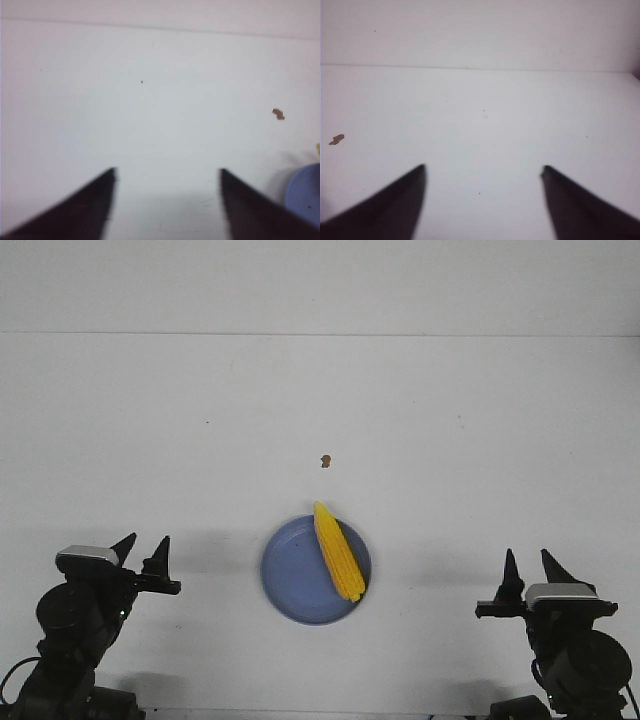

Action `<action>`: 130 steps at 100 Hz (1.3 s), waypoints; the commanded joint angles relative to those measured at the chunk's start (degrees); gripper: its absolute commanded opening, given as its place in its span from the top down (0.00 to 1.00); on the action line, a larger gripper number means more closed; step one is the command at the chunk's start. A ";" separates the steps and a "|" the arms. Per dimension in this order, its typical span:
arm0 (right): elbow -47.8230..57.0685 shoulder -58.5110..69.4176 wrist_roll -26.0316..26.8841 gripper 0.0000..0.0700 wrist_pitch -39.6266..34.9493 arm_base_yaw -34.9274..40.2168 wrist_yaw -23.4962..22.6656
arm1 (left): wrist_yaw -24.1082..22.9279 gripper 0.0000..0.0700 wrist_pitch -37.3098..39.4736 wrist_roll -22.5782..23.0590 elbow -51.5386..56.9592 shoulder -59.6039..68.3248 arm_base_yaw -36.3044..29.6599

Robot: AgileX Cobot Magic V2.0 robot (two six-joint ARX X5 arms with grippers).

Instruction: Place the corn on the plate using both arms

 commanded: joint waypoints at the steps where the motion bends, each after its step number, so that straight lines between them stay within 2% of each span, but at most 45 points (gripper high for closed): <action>1: 0.39 0.22 -0.94 0.93 0.70 0.04 0.26 | -0.37 0.95 0.48 -0.22 0.55 -0.24 -0.02; 2: 0.39 0.22 -0.94 0.95 0.70 0.04 0.26 | -0.37 1.00 0.46 -0.22 0.55 -0.31 -0.02; 5: 0.39 0.22 -0.94 0.99 0.70 0.04 0.26 | -0.37 0.99 0.48 -0.22 0.55 -0.42 -0.02; 23: 0.39 0.22 -0.92 0.99 0.90 0.04 1.97 | -0.37 0.99 0.61 -0.26 0.55 -0.42 -0.02; 105: 0.42 0.22 -0.92 0.99 0.90 0.04 1.90 | -0.52 0.98 0.55 0.37 0.48 -2.80 0.00; 110: 0.42 0.22 -0.92 0.99 0.90 0.04 1.90 | -1.53 0.98 1.92 2.73 0.07 -3.58 0.13; 130: 0.42 0.22 -0.92 0.99 0.90 0.04 1.90 | -1.51 0.98 14.21 3.10 -9.09 -11.65 0.33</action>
